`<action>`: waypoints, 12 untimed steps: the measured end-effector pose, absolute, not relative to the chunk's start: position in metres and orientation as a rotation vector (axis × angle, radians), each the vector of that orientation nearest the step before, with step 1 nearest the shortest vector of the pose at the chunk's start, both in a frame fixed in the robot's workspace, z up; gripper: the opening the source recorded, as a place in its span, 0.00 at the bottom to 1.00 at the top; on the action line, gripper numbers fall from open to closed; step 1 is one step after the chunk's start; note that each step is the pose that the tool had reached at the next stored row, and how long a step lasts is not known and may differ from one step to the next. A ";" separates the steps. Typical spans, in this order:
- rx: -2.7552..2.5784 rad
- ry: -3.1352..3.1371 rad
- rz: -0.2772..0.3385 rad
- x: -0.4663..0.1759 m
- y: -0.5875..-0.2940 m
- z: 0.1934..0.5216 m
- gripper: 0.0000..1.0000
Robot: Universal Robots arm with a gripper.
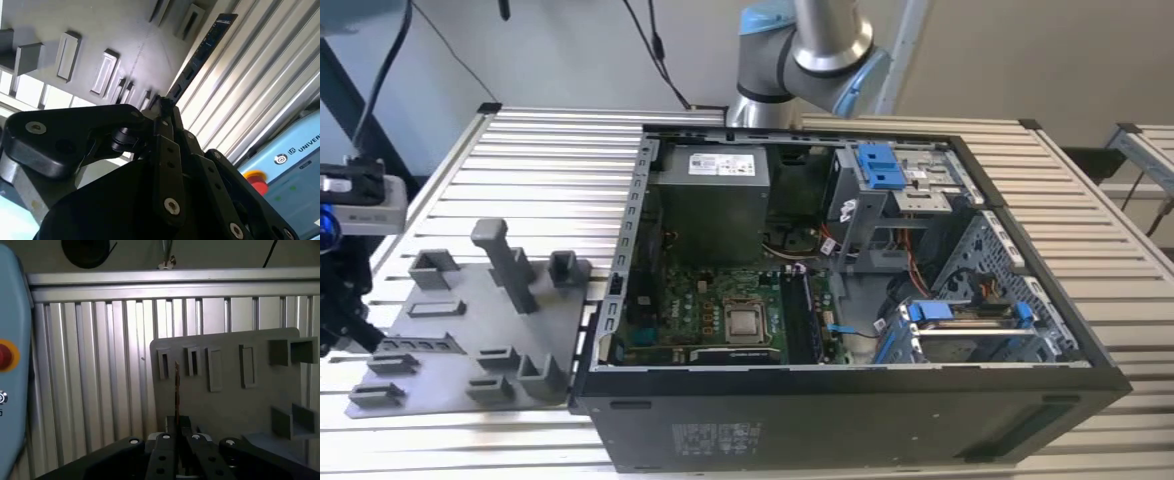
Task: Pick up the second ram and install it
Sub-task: 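Pick up the second ram and move it above second insertion slot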
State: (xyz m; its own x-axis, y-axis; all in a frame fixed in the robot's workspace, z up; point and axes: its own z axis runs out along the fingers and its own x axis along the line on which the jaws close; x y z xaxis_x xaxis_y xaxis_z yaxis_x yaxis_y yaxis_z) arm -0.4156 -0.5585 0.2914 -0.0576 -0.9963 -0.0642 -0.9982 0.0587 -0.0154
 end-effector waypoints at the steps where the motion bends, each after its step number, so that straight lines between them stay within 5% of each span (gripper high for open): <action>1: -2.116 2.243 0.051 -0.416 -0.559 0.294 0.14; 12: -2.116 2.243 0.051 -0.416 -0.558 0.320 0.14</action>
